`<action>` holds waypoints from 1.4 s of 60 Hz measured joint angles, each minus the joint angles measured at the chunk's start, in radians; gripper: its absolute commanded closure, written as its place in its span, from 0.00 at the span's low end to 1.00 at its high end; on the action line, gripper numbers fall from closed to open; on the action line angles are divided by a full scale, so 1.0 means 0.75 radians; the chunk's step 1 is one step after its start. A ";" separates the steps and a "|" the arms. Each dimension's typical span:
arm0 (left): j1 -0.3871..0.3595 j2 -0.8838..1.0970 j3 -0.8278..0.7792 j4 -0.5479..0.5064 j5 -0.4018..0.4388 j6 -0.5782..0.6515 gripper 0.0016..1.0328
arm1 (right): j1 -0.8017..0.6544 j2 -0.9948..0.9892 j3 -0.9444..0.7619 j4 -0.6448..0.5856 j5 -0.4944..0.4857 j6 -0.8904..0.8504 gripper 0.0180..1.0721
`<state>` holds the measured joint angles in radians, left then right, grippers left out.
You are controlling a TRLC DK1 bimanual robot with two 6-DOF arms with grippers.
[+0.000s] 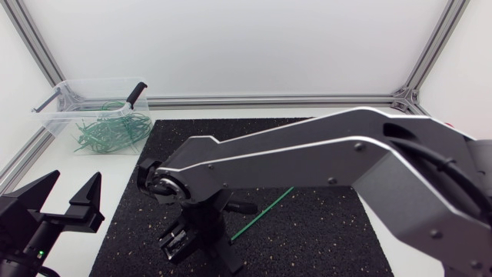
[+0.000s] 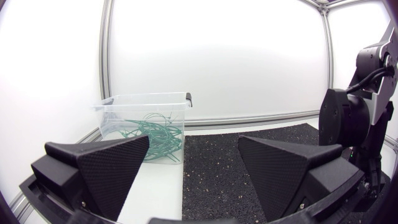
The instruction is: Take a green cable tie from the red box, thread the tail through the head to close it, then place it in the transparent bin on the left.
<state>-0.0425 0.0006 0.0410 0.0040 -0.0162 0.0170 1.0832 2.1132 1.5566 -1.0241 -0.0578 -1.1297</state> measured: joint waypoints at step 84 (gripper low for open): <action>0.151 1.159 0.729 -0.199 0.954 0.154 0.11 | -0.637 -0.275 0.756 -0.512 -0.800 0.331 0.95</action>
<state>0.0704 0.8700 0.5877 -0.1452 0.6994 0.1322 0.6052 1.9072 2.1235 -1.4078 -0.6575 -0.8818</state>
